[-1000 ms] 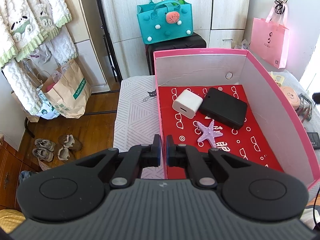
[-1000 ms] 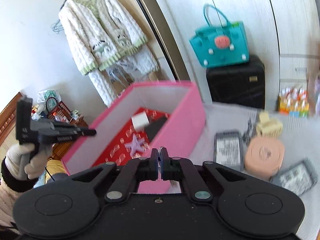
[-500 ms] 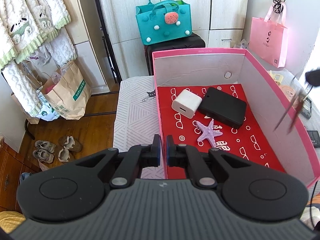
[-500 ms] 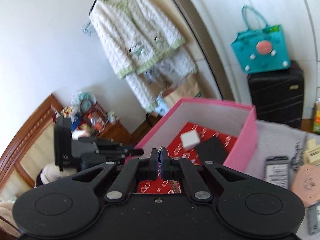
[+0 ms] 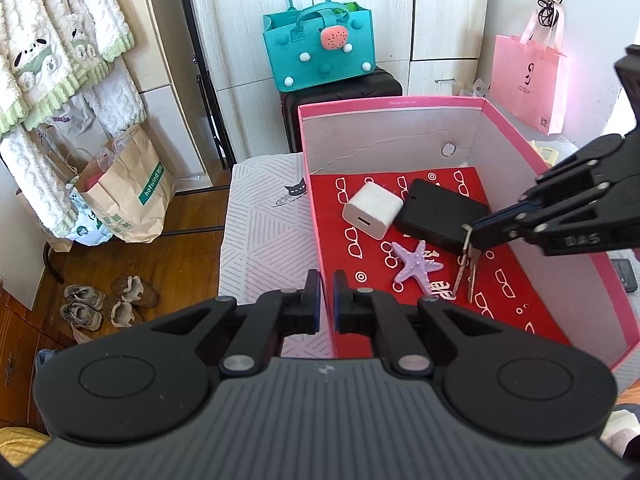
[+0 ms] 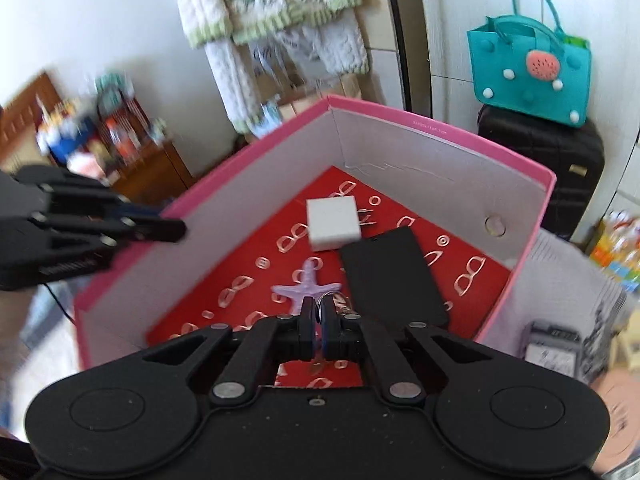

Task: Organize rigid objects
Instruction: 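Carry the silver keys into the pink box and release beside the power bank, then move the right gripper to the pink-tagged keys and grasp them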

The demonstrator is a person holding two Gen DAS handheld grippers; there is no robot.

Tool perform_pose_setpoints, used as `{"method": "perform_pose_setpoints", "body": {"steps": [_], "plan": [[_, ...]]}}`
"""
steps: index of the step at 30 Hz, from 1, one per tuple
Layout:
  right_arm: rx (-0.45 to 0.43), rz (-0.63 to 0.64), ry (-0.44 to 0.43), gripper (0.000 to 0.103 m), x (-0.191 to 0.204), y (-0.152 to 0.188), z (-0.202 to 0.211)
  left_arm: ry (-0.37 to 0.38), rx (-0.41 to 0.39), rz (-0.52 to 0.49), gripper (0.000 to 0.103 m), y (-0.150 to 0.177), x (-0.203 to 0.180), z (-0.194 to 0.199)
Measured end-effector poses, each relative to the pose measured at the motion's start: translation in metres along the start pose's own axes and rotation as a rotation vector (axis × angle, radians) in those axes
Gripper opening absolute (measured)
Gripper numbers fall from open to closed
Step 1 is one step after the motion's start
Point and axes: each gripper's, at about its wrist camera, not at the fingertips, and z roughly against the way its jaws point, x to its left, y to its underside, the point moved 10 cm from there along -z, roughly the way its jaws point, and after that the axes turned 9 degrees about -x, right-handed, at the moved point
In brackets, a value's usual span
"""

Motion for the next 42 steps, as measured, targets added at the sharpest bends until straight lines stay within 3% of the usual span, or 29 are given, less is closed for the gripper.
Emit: {"method": "perform_pose_setpoints", "body": {"steps": [7,12,18,23,25,29,36,38,39,42], "plan": [[0.028,0.137,0.101,0.004,-0.001,0.003,-0.013,0.012,-0.004,0.002,0.005,0.000,0.001,0.000],[-0.050,0.193,0.219,0.007,-0.011,-0.005,0.000,0.022,-0.002,0.014,0.005,0.000,0.002,0.000],[-0.139,0.016,0.115,0.010,-0.018,-0.016,0.049,0.022,-0.002,0.017,0.005,0.000,0.002,-0.001],[-0.212,-0.059,0.141,0.018,-0.029,-0.010,0.098,0.020,-0.004,0.026,0.005,0.000,0.001,-0.002],[-0.232,-0.067,0.206,0.028,-0.038,-0.003,0.114,0.021,-0.008,0.033,0.005,-0.001,0.002,-0.002],[-0.198,-0.084,0.282,0.031,-0.058,0.023,0.127,0.020,-0.009,0.051,0.004,-0.002,0.003,-0.003],[-0.146,-0.170,0.230,0.032,-0.076,0.088,0.117,-0.006,-0.005,0.043,0.004,-0.001,0.002,-0.004],[-0.122,-0.145,0.182,0.031,-0.070,0.106,0.110,-0.011,-0.004,0.045,0.004,-0.001,0.001,-0.004],[-0.117,-0.135,0.175,0.026,-0.068,0.111,0.107,-0.014,-0.003,0.047,0.004,-0.001,0.000,-0.005],[-0.120,-0.086,0.186,0.025,-0.061,0.120,0.099,-0.025,0.002,0.041,0.004,-0.001,-0.002,-0.005]]}}
